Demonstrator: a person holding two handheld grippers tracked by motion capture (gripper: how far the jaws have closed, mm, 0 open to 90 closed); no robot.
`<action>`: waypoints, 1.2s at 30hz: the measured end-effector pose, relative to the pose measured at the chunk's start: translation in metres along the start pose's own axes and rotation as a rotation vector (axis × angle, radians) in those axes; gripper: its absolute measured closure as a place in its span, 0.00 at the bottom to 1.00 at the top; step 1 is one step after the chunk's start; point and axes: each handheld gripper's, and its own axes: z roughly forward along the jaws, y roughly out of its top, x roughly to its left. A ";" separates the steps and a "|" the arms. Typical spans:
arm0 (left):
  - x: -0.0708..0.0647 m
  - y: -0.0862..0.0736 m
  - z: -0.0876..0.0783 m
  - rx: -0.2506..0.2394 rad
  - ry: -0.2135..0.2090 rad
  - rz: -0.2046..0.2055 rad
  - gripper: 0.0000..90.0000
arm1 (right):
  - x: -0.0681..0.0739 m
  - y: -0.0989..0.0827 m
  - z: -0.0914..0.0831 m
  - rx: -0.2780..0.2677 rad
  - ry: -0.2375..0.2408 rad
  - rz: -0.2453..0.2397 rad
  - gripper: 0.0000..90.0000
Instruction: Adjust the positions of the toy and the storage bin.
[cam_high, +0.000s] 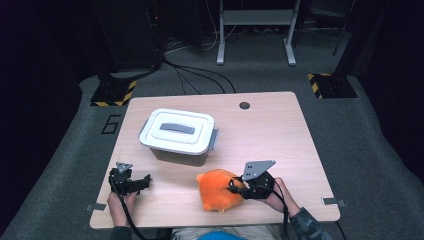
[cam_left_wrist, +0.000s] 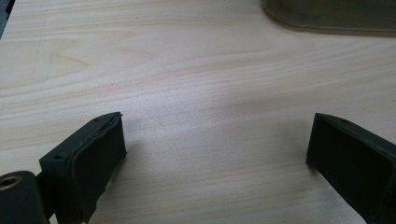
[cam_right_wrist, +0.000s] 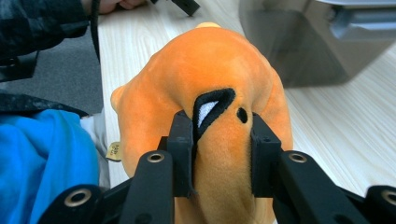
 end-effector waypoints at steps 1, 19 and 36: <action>0.000 0.000 0.000 0.000 0.000 0.000 0.05 | -0.001 -0.001 -0.003 0.001 -0.009 0.000 0.75; 0.000 0.000 0.000 -0.001 0.000 0.001 0.05 | -0.015 -0.037 -0.046 0.001 -0.151 0.108 0.75; 0.000 0.000 0.000 -0.008 0.002 0.002 0.05 | -0.043 -0.060 -0.087 -0.043 -0.386 0.253 0.75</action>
